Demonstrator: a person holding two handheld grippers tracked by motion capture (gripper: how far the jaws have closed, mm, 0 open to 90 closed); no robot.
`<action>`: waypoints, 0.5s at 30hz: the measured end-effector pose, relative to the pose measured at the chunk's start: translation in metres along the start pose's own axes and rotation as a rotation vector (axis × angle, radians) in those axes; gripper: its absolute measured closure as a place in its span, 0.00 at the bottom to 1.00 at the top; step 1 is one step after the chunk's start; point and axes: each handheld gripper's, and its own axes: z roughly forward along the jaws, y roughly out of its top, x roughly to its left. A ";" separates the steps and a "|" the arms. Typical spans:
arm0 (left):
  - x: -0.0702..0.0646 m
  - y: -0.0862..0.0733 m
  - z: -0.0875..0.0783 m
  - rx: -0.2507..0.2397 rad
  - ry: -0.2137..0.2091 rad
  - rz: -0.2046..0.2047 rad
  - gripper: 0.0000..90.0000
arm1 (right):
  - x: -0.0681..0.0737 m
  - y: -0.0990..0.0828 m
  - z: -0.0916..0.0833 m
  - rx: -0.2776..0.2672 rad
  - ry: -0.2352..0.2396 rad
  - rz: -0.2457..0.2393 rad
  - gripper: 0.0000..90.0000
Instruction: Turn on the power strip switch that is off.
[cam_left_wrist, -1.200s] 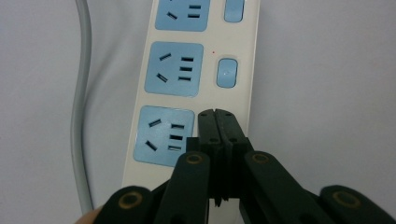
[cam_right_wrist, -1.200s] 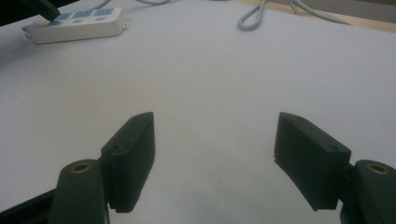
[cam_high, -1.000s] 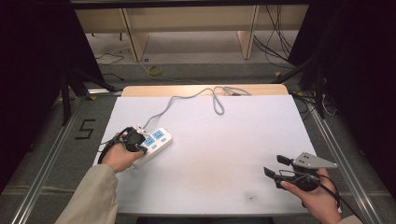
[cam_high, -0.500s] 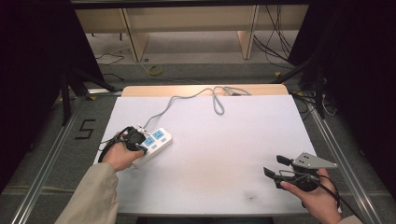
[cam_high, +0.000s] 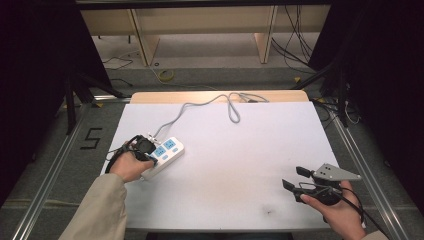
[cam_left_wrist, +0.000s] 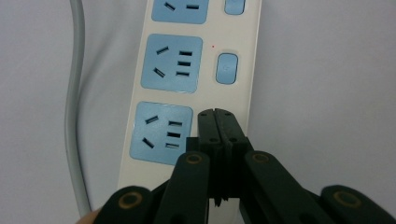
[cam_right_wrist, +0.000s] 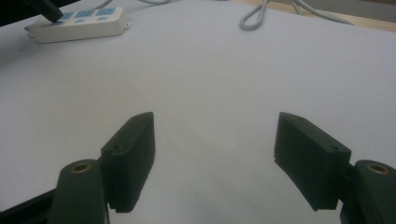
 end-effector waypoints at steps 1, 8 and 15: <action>0.000 0.000 0.000 0.000 0.000 0.000 1.00 | 0.000 0.000 0.000 0.000 0.000 0.000 0.33; -0.001 0.001 0.001 0.007 0.006 0.002 1.00 | 0.000 0.000 0.000 0.002 0.000 0.000 0.33; -0.001 0.002 0.001 0.013 0.007 0.000 1.00 | 0.000 0.000 0.000 0.002 -0.001 -0.001 0.33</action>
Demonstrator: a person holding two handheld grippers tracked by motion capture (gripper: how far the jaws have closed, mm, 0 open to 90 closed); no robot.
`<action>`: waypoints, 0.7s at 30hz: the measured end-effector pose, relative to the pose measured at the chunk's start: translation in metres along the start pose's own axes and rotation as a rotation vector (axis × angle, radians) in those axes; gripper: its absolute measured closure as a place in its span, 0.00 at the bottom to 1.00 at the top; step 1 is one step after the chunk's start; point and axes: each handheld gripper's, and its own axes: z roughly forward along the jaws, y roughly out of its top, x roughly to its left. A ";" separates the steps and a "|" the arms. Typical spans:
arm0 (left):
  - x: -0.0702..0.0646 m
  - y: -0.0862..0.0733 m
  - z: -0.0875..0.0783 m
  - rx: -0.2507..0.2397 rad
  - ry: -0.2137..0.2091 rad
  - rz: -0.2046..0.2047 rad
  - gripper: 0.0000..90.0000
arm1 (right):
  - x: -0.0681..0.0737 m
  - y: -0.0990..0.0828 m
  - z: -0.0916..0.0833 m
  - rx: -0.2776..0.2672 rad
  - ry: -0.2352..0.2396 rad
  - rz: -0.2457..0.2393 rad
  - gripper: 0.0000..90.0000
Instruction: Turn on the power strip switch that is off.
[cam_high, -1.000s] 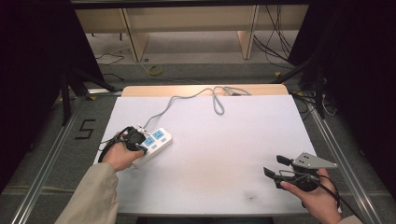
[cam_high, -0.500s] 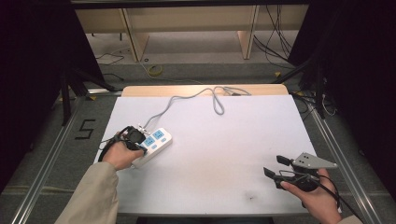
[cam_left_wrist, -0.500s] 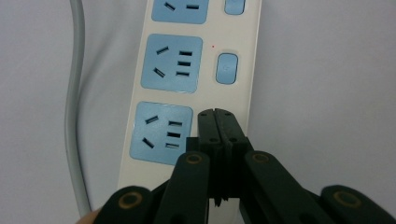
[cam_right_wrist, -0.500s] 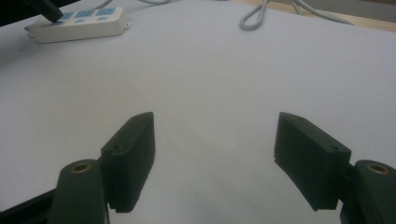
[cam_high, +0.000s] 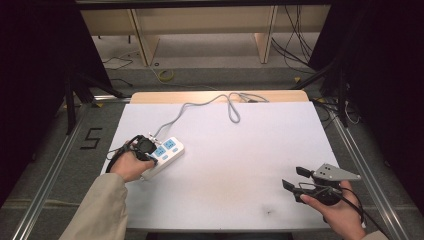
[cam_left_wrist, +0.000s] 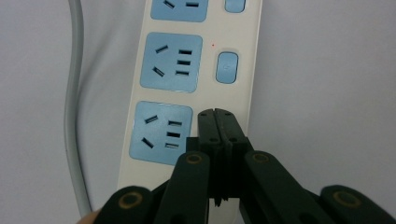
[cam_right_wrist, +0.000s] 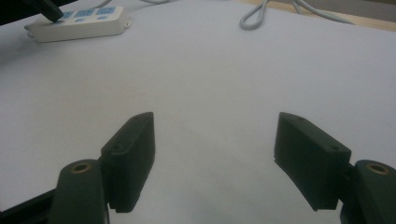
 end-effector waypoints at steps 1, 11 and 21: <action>0.000 0.000 0.000 0.000 0.001 -0.001 1.00 | 0.000 0.000 0.000 0.000 0.000 0.000 0.33; 0.002 -0.002 0.001 0.002 0.043 0.007 1.00 | 0.000 0.000 0.000 0.001 0.002 0.000 0.33; 0.000 0.000 -0.002 -0.017 0.018 0.005 1.00 | 0.000 0.000 0.000 0.000 0.003 0.000 0.33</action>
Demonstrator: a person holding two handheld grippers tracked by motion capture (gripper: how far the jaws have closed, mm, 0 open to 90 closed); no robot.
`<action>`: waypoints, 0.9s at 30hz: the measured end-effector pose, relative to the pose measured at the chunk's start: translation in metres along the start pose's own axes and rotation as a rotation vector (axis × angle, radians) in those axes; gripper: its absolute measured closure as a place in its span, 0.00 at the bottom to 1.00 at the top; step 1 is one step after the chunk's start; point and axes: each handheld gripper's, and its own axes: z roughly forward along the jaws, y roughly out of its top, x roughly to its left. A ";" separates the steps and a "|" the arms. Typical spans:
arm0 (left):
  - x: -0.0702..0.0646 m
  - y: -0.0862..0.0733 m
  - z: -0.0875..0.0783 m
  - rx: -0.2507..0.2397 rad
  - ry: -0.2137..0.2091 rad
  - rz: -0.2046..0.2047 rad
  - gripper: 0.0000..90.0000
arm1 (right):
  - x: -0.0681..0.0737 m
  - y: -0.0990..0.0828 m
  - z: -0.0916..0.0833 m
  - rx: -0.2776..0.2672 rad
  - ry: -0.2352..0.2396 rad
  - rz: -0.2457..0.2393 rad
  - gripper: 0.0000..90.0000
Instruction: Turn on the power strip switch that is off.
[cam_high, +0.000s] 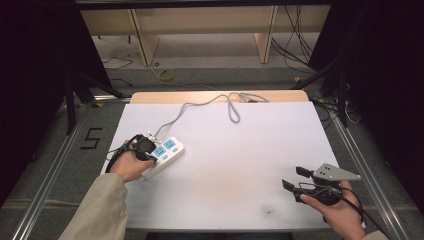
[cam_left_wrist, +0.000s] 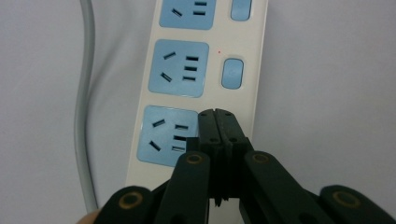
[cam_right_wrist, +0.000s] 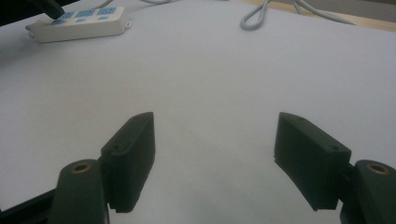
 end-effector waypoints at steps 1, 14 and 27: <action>0.001 0.000 0.000 0.000 -0.012 -0.004 1.00 | 0.000 0.000 0.000 0.000 0.001 0.000 0.33; -0.001 0.000 0.002 0.010 -0.002 0.003 1.00 | 0.000 0.000 0.000 0.000 0.000 -0.002 0.33; -0.002 0.000 0.003 0.009 -0.001 -0.001 1.00 | 0.001 0.000 0.000 -0.001 0.001 -0.003 0.33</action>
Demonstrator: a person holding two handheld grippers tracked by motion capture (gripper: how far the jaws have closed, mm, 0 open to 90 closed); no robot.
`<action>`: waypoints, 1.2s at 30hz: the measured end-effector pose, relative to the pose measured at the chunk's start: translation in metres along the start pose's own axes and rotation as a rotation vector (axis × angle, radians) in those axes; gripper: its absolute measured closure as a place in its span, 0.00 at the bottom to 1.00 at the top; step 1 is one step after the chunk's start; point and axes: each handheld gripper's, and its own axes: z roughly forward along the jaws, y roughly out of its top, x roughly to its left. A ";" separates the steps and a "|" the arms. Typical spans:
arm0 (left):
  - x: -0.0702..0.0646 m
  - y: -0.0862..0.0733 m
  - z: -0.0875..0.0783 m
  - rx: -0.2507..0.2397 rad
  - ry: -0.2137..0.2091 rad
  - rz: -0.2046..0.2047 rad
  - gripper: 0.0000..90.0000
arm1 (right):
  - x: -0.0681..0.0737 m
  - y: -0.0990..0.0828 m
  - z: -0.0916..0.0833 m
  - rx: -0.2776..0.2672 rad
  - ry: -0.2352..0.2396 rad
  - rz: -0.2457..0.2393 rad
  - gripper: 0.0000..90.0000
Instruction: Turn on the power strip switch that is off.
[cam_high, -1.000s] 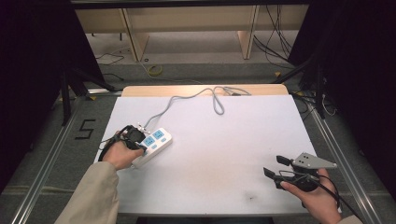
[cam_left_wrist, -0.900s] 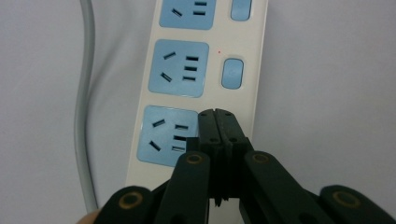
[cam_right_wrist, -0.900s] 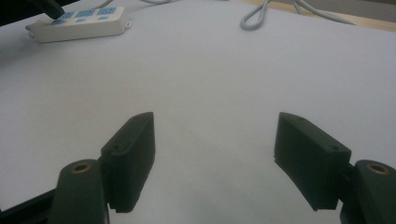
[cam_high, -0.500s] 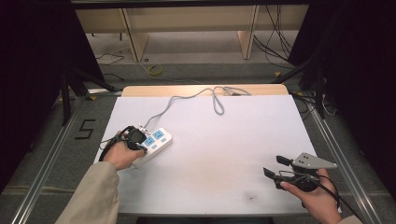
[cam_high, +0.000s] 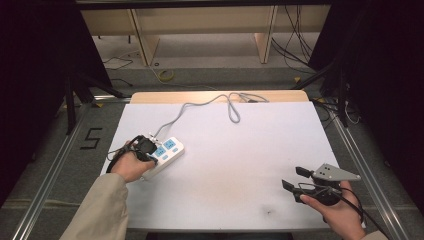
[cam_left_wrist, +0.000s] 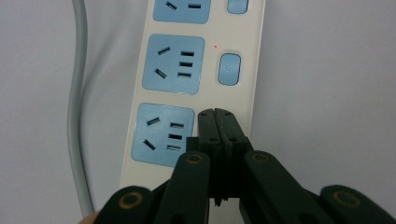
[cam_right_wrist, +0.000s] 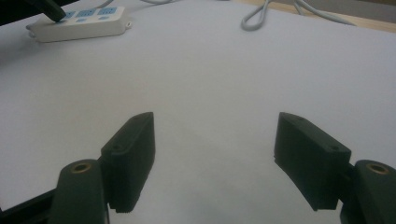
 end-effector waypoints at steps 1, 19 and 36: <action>0.000 0.000 0.000 0.000 0.000 -0.001 1.00 | 0.000 0.000 0.000 0.000 0.000 0.000 0.33; -0.002 0.001 0.001 0.012 0.013 0.003 1.00 | 0.000 0.000 0.000 0.003 0.001 -0.001 0.33; -0.002 -0.001 0.001 0.011 0.016 0.011 1.00 | 0.000 0.000 0.001 0.002 0.002 -0.001 0.33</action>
